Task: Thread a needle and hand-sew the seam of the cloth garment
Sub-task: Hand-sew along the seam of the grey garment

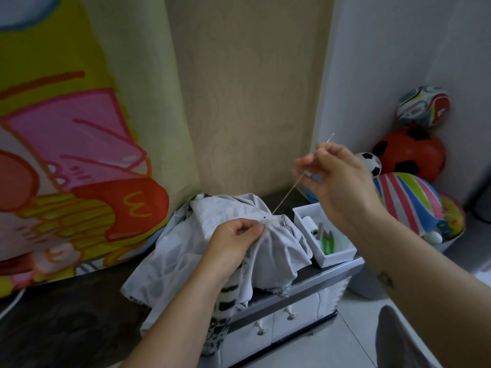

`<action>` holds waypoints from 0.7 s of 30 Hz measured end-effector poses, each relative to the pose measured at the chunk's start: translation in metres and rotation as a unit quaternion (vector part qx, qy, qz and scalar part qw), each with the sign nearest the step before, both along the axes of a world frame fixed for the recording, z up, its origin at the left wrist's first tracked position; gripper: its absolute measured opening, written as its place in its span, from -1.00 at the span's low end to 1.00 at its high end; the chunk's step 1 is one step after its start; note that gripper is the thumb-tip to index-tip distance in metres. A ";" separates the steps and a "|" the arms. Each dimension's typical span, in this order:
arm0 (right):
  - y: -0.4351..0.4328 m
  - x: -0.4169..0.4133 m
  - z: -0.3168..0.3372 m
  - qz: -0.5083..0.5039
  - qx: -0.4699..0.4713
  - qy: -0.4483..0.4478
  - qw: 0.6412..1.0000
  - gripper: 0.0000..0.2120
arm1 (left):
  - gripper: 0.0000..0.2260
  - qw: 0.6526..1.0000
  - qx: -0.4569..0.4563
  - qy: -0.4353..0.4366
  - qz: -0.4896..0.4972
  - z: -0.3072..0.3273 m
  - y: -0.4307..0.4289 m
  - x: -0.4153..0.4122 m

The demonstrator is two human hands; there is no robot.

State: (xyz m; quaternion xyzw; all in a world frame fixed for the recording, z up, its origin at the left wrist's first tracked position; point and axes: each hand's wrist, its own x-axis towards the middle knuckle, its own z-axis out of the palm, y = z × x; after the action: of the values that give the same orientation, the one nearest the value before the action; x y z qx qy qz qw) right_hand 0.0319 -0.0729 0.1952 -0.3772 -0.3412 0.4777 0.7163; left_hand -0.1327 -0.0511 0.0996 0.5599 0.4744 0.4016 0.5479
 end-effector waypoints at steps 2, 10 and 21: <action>-0.003 -0.001 0.005 0.034 -0.009 0.071 0.997 -0.79 | -0.90 1.000 0.001 0.001 0.004 0.000 -0.001 0.001; -0.008 -0.008 -0.050 0.096 -0.108 -0.622 0.770 -0.82 | -0.89 1.000 0.005 0.010 0.005 0.002 -0.001 0.002; -0.007 -0.011 -0.023 0.102 0.013 -0.212 0.972 -0.81 | -0.88 0.999 -0.012 0.021 0.021 0.000 0.002 -0.001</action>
State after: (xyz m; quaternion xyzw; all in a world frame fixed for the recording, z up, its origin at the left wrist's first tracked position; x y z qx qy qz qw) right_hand 0.0214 -0.0804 0.1718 -0.4235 -0.5280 0.4527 0.5804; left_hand -0.1334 -0.0493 0.0999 0.5520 0.5022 0.3953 0.5356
